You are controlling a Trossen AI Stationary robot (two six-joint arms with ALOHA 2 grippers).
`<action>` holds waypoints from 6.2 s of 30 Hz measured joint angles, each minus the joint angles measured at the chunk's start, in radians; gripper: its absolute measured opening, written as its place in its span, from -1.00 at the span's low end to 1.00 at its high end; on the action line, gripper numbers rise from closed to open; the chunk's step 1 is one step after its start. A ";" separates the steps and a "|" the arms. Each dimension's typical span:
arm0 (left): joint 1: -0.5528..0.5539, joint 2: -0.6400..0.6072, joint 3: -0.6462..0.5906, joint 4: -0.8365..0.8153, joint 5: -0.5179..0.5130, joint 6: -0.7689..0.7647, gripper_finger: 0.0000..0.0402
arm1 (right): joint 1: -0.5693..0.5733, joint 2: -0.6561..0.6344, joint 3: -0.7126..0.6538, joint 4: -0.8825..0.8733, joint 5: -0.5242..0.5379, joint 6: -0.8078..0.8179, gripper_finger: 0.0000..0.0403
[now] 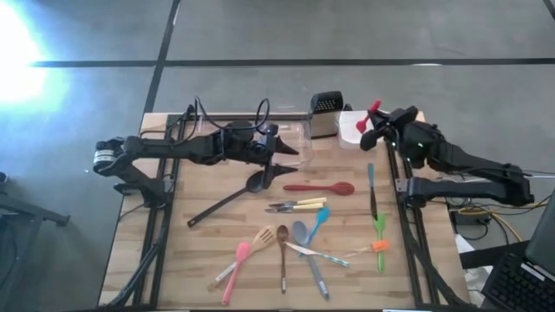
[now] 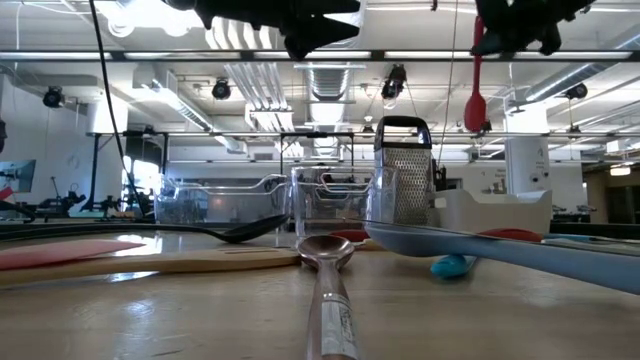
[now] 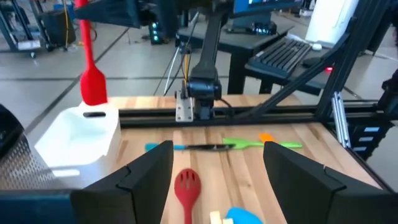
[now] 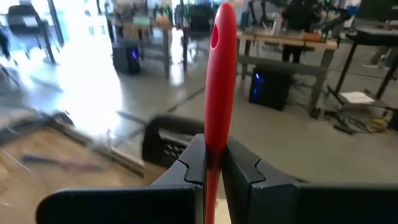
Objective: Pick & Place Kitchen Items
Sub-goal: Put the red spatula into the white bin, then put the black serving spoon into the right transparent bin
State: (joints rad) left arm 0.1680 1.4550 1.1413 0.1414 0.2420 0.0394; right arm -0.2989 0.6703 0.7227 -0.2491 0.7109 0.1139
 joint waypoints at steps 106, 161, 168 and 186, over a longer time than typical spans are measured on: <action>-0.005 0.002 -0.001 -0.381 -0.083 -0.056 0.27 | -0.127 0.119 0.140 -0.950 -0.589 0.314 -0.32; -0.006 0.007 -0.375 -0.765 -0.188 -0.410 0.27 | 0.235 0.261 0.010 -0.337 -0.577 0.219 -0.36; -0.006 0.037 -0.420 -0.702 -0.194 -0.413 0.21 | 0.235 0.261 0.010 -0.337 -0.554 0.218 -0.35; -0.011 -0.082 -0.289 -0.809 -0.067 -0.429 -0.63 | 0.235 0.261 0.010 -0.345 -0.554 0.218 -0.40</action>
State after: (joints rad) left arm 0.1570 1.3728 0.8518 -0.6675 0.1747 -0.3898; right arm -0.0635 0.9310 0.7326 -0.5941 0.1574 0.3317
